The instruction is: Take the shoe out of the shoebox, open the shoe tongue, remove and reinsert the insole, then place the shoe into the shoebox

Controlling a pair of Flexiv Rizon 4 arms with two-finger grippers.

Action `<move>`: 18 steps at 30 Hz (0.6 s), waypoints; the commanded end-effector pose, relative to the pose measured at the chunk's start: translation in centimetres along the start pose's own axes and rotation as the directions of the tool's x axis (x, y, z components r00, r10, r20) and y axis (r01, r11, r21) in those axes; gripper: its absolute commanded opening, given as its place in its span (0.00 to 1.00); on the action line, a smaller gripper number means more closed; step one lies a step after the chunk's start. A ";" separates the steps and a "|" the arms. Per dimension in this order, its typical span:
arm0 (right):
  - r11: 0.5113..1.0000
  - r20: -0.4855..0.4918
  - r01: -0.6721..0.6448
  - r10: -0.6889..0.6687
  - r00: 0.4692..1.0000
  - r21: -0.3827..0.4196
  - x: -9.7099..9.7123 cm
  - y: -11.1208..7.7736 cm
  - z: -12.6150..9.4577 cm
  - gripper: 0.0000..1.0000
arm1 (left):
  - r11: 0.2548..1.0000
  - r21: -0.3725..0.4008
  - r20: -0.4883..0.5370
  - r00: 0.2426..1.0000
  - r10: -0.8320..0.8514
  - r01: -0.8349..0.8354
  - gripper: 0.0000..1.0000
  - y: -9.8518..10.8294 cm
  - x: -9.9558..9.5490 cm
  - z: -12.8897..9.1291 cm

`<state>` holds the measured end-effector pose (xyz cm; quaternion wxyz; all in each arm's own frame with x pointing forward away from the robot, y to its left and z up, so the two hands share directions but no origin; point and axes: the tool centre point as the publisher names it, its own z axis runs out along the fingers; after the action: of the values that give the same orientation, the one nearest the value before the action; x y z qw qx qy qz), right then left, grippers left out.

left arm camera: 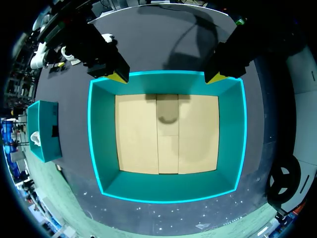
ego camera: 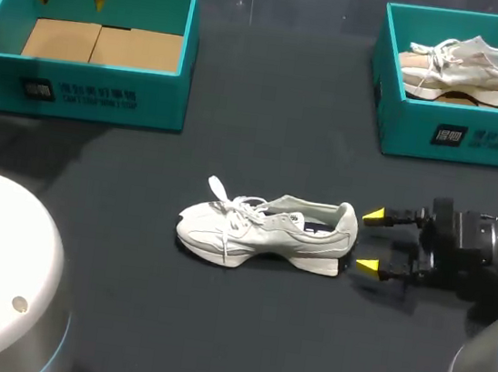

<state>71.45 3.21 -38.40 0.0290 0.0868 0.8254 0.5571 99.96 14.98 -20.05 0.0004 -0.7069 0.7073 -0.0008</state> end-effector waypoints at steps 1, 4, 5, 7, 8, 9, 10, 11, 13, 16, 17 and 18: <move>1.000 0.004 0.001 -0.001 1.000 0.012 0.2 0.0 1.3 1.00 | 1.000 -0.001 0.001 1.000 0.000 0.000 1.00 0.0 0.0 0.0; 1.000 0.000 0.006 -0.006 1.000 0.017 0.5 0.0 2.0 1.00 | 1.000 -0.001 0.001 1.000 0.000 0.000 1.00 0.0 0.0 0.0; 1.000 -0.001 0.006 -0.006 1.000 0.018 0.5 -0.1 2.2 1.00 | 1.000 -0.001 0.001 1.000 0.000 0.000 1.00 0.0 0.0 0.0; 1.000 -0.001 0.007 -0.007 1.000 0.019 0.5 -0.1 2.6 1.00 | 1.000 -0.001 0.001 1.000 0.000 0.000 1.00 0.0 0.0 0.0; 1.000 -0.001 0.006 -0.006 1.000 0.020 0.6 -0.2 2.8 1.00 | 1.000 -0.001 0.001 1.000 0.000 0.000 1.00 0.0 0.0 0.0; 1.000 -0.002 0.006 -0.006 1.000 0.021 0.6 -0.2 3.0 1.00 | 1.000 -0.001 0.001 1.000 0.000 0.000 1.00 0.0 0.0 0.0; 1.000 -0.004 0.006 -0.006 1.000 0.021 0.6 -0.1 3.2 1.00 | 1.000 -0.001 0.001 1.000 0.000 0.000 1.00 0.0 0.0 0.0; 1.000 -0.004 0.006 -0.006 1.000 0.025 0.6 -0.1 3.3 1.00 | 1.000 -0.001 0.001 1.000 0.000 0.000 1.00 0.0 0.0 0.0; 1.000 -0.003 0.006 -0.006 1.000 0.028 0.6 -0.1 3.6 1.00 | 1.000 -0.001 0.001 1.000 0.000 0.000 1.00 0.0 0.0 0.0; 1.000 0.001 0.006 -0.006 1.000 0.030 0.5 -0.1 4.0 1.00 | 1.000 -0.001 0.001 1.000 0.000 0.000 1.00 0.0 0.0 0.0; 1.000 0.001 0.006 -0.006 1.000 0.030 0.5 -0.1 4.2 1.00 | 1.000 -0.001 0.001 1.000 0.000 0.000 1.00 0.0 0.0 0.0; 0.999 0.002 0.005 -0.005 1.000 0.031 0.4 -0.1 4.3 1.00 | 1.000 -0.001 0.001 1.000 0.000 0.000 1.00 0.0 0.0 0.0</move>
<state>71.41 6.53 -39.84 0.0293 0.0842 0.8326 0.5466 99.96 14.98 -20.05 0.0004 -0.7069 0.7073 -0.0008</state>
